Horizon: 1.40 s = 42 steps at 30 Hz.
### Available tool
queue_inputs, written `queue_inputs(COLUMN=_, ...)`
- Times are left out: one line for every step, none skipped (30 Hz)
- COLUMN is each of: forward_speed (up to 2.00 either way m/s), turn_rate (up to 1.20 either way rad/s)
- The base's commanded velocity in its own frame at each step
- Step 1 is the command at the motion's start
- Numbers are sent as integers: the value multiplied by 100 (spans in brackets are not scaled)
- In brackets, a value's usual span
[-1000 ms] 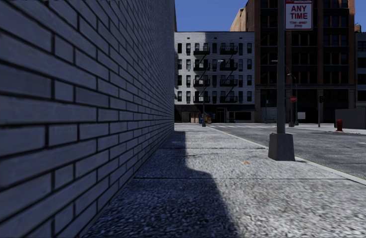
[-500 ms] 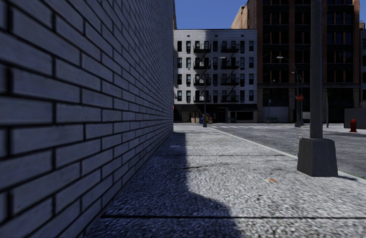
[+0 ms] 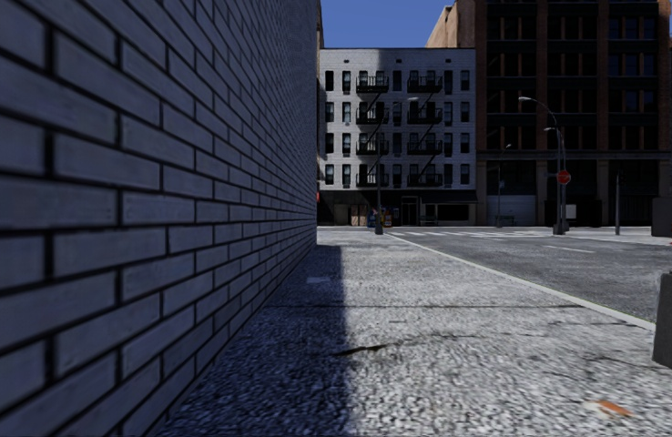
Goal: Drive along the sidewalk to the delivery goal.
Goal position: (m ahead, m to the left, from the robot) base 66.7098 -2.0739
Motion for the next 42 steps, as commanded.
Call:
queue_inputs(forward_speed=200, turn_rate=0)
queue_inputs(forward_speed=200, turn_rate=0)
queue_inputs(forward_speed=200, turn_rate=0)
queue_inputs(forward_speed=200, turn_rate=0)
queue_inputs(forward_speed=200, turn_rate=0)
queue_inputs(forward_speed=200, turn_rate=0)
queue_inputs(forward_speed=200, turn_rate=0)
queue_inputs(forward_speed=200, turn_rate=0)
queue_inputs(forward_speed=200, turn_rate=0)
queue_inputs(forward_speed=200, turn_rate=0)
queue_inputs(forward_speed=200, turn_rate=0)
queue_inputs(forward_speed=200, turn_rate=0)
queue_inputs(forward_speed=200, turn_rate=0)
queue_inputs(forward_speed=200, turn_rate=0)
queue_inputs(forward_speed=200, turn_rate=0)
queue_inputs(forward_speed=200, turn_rate=0)
queue_inputs(forward_speed=200, turn_rate=0)
queue_inputs(forward_speed=200, turn_rate=0)
queue_inputs(forward_speed=200, turn_rate=0)
queue_inputs(forward_speed=200, turn_rate=0)
queue_inputs(forward_speed=200, turn_rate=0)
queue_inputs(forward_speed=200, turn_rate=0)
queue_inputs(forward_speed=200, turn_rate=0)
queue_inputs(forward_speed=200, turn_rate=0)
queue_inputs(forward_speed=200, turn_rate=0)
queue_inputs(forward_speed=200, turn_rate=0)
queue_inputs(forward_speed=200, turn_rate=0)
queue_inputs(forward_speed=200, turn_rate=0)
queue_inputs(forward_speed=200, turn_rate=0)
queue_inputs(forward_speed=200, turn_rate=0)
queue_inputs(forward_speed=200, turn_rate=0)
queue_inputs(forward_speed=200, turn_rate=0)
queue_inputs(forward_speed=200, turn_rate=0)
queue_inputs(forward_speed=200, turn_rate=0)
queue_inputs(forward_speed=200, turn_rate=0)
queue_inputs(forward_speed=200, turn_rate=0)
queue_inputs(forward_speed=200, turn_rate=0)
queue_inputs(forward_speed=200, turn_rate=0)
queue_inputs(forward_speed=200, turn_rate=0)
queue_inputs(forward_speed=200, turn_rate=0)
queue_inputs(forward_speed=200, turn_rate=0)
queue_inputs(forward_speed=200, turn_rate=0)
